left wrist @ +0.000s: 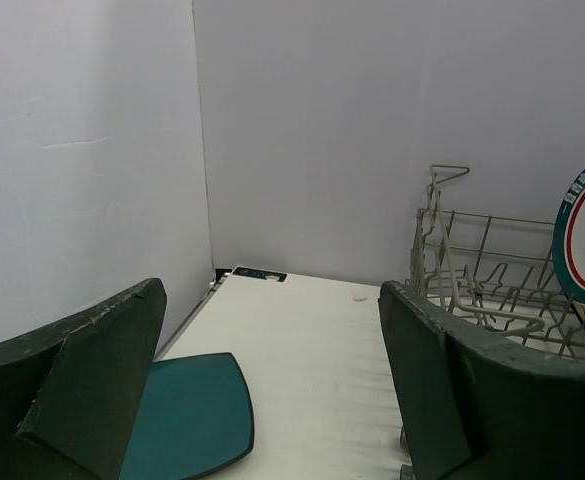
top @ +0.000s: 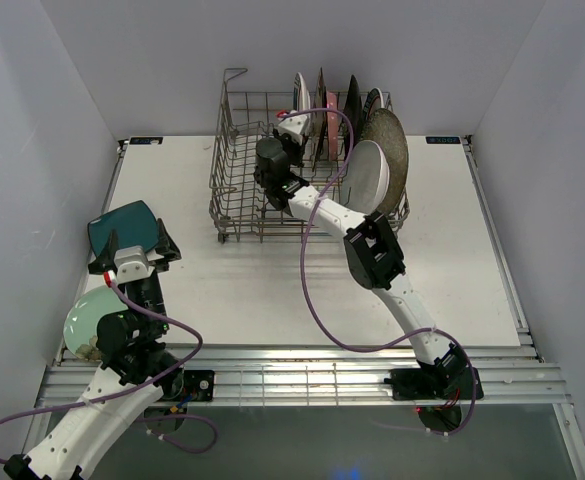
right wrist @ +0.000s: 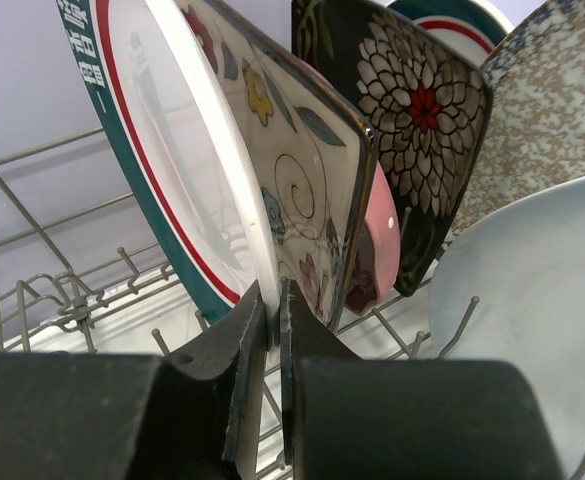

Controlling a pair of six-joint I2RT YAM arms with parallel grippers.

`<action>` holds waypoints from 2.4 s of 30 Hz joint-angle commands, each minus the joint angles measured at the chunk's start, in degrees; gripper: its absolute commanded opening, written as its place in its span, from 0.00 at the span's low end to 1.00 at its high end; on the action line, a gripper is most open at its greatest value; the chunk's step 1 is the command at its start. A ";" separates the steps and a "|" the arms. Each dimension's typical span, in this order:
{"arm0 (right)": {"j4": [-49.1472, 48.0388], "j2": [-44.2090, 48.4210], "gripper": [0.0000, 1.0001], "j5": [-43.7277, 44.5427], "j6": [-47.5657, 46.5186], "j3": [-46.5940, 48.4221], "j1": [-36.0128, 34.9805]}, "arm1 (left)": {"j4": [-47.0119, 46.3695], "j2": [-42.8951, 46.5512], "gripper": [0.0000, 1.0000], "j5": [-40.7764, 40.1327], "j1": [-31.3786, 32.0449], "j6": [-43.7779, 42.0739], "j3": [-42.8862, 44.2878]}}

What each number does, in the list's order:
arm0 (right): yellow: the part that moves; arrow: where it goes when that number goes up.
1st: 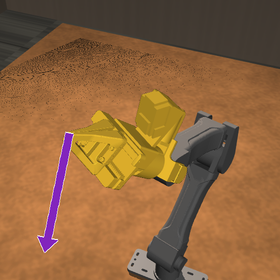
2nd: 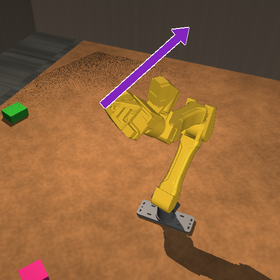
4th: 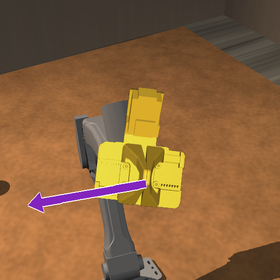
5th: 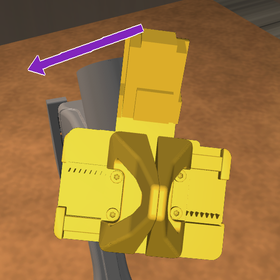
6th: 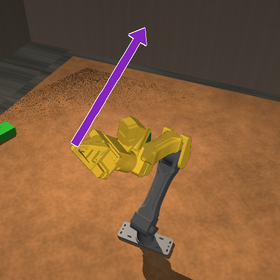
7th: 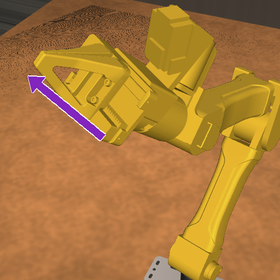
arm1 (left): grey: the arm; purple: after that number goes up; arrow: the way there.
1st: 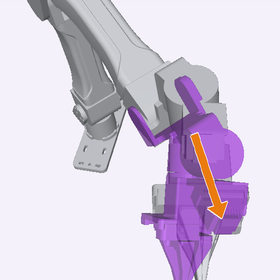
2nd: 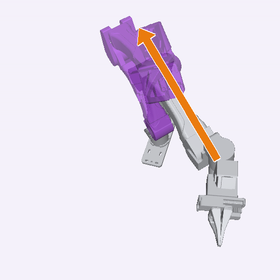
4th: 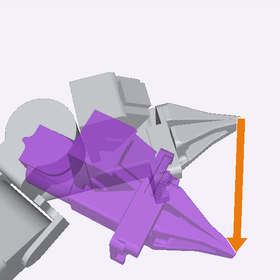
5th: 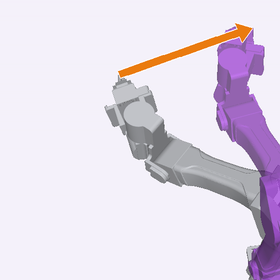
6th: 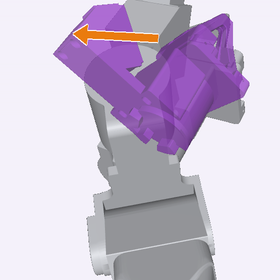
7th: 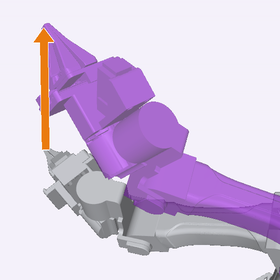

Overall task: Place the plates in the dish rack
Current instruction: Insert the plate into the dish rack.

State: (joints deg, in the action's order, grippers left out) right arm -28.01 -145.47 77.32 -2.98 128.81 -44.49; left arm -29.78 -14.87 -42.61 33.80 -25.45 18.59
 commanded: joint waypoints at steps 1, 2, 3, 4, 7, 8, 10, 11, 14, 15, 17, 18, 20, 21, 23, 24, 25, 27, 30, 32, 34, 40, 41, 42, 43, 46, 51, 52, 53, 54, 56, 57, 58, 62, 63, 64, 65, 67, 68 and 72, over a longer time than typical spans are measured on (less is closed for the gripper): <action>0.66 -3.07 0.08 -2.08 7.72 -2.16 2.30 | 0.51 -0.86 0.98 0.51 -0.40 0.23 1.63; 1.63 -3.15 0.08 -2.43 9.56 -1.82 2.48 | 0.51 -0.95 0.98 0.51 -0.40 0.23 1.63; 2.25 -3.07 0.08 -2.96 10.10 -1.55 2.74 | 0.51 -1.03 0.98 0.51 -0.40 0.23 1.54; 2.69 -3.15 0.08 -3.22 10.36 -1.46 2.92 | 0.51 -1.03 0.98 0.51 -0.40 0.23 1.62; 3.05 -3.68 0.08 -3.32 9.84 -0.41 2.92 | 0.43 -1.12 0.98 0.51 -0.40 0.23 1.63; 2.53 -3.77 0.08 -3.32 9.32 -0.14 2.92 | 0.51 -1.12 0.98 0.51 -0.40 0.14 1.63; 2.08 -3.77 0.08 -3.23 8.43 -0.05 3.01 | 0.51 -1.12 0.98 0.60 -0.40 0.23 1.63; 1.99 -3.77 0.08 -3.40 8.35 -0.23 3.01 | 0.51 -1.12 0.98 0.51 -0.40 0.23 1.63; 1.82 -3.42 0.14 -4.37 8.78 -1.02 3.09 | 0.51 -1.03 0.98 0.51 -0.40 0.23 1.54; 1.82 -3.33 0.16 -4.54 9.13 -1.19 3.09 | 0.51 -1.03 0.98 0.51 -0.40 0.23 1.54; 1.91 -2.89 0.17 -4.98 9.75 -2.07 3.09 | 0.51 -1.03 0.98 0.51 -0.40 0.23 1.54; 2.60 -2.63 0.17 -5.33 10.19 -2.34 3.09 | 0.51 -1.03 0.98 0.51 -0.32 0.14 1.54; 3.13 -1.84 0.17 -5.95 11.51 -3.48 3.09 | 0.51 -1.12 0.98 0.51 -0.40 0.23 1.63; 3.22 -1.49 0.17 -6.13 11.77 -3.92 3.09 | 0.51 -1.12 0.98 0.51 -0.32 0.14 1.63; 3.22 -0.79 0.16 -6.48 12.47 -5.23 3.09 | 0.51 -1.12 0.98 0.51 -0.40 0.14 1.63; 3.22 -0.43 0.14 -6.65 12.65 -5.59 3.09 | 0.51 -1.12 0.98 0.42 -0.40 0.14 1.54; 3.22 -0.26 0.14 -6.83 12.65 -5.77 3.09 | 0.51 -1.12 0.98 0.42 -0.40 0.05 1.62; 3.40 0.36 0.16 -8.40 12.91 -6.82 3.09 | 0.51 -1.12 0.98 0.42 -0.40 0.14 1.63; 3.58 1.41 0.27 -9.55 13.88 -8.57 3.09 | 0.51 -1.12 0.98 0.51 -0.40 0.14 1.63; 3.84 2.11 0.28 -9.82 14.23 -9.19 3.09 | 0.51 -1.12 0.98 0.51 -0.40 0.05 1.63; 3.84 2.64 0.34 -10.52 14.50 -10.25 3.09 | 0.51 -1.21 0.98 0.51 -0.32 0.14 1.63; 4.19 5.63 0.40 -12.80 14.32 -12.53 3.09 | 0.51 -1.03 0.98 0.42 -0.40 0.14 1.54; 4.19 6.16 0.42 -13.42 14.15 -13.06 3.09 | 0.51 -1.03 0.98 0.42 -0.40 0.05 1.54; 3.93 7.29 0.45 -14.90 13.97 -13.58 3.09 | 0.51 -0.95 0.98 0.42 -0.32 0.05 1.54; 3.84 8.00 0.47 -16.05 13.80 -14.11 3.09 | 0.51 -0.95 0.98 0.42 -0.40 0.05 1.54; 5.76 9.85 0.55 -19.65 12.92 -14.56 3.09 | 0.43 -0.95 0.98 0.51 -0.40 -0.04 1.63; 8.76 12.57 0.69 -26.33 10.63 -14.64 3.09 | 0.51 -0.86 0.98 0.60 -0.32 0.14 1.63; 8.85 13.01 0.70 -26.95 10.46 -15.08 3.09 | 0.51 -0.86 0.98 0.60 -0.40 0.14 1.63; 8.76 13.89 0.71 -27.57 10.02 -15.43 3.09 | 0.51 -0.86 0.98 0.60 -0.40 0.14 1.63; 8.67 14.24 0.73 -28.62 9.06 -15.96 3.09 | 0.51 -0.86 0.98 0.60 -0.40 0.14 1.63; 8.67 14.86 0.74 -29.41 8.09 -15.96 3.18 | 0.43 -0.95 0.98 0.60 -0.40 0.05 1.62; 8.67 14.95 0.76 -29.68 6.78 -15.61 3.27 | 0.51 -0.95 0.98 0.51 -0.32 0.14 1.63; 8.67 15.13 0.77 -30.20 6.15 -15.44 3.36 | 0.51 -0.95 0.98 0.51 -0.32 0.14 1.63; 11.83 15.57 0.79 -35.74 4.04 -12.63 4.32 | 0.51 -1.03 0.98 0.51 -0.32 0.05 1.63; 13.66 15.48 0.80 -35.92 3.86 -11.75 4.50 | 0.51 -1.03 0.98 0.51 -0.40 0.05 1.63; 14.21 15.57 0.81 -36.01 3.34 -10.53 4.67 | 0.51 -1.03 0.98 0.51 -0.32 0.05 1.63; 14.82 15.65 0.82 -36.53 3.25 -10.08 5.11 | 0.51 -1.03 0.98 0.51 -0.32 0.05 1.54; 17.10 15.83 0.82 -37.94 3.42 -8.68 5.64 | 0.51 -1.12 0.98 0.51 -0.40 0.05 1.54; 17.81 16.18 0.82 -39.60 3.51 -8.23 6.34 | 0.51 -1.12 0.98 0.60 -0.40 -0.04 1.45; 21.41 17.32 0.79 -45.40 4.91 -6.74 8.62 | 0.51 -1.12 0.98 0.51 -0.40 -0.04 1.45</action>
State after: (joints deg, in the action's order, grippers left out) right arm -9.13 -133.03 37.30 1.52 118.76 -37.93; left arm -29.76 -15.55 -42.61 33.80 -25.45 18.59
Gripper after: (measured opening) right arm 0.797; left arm 0.978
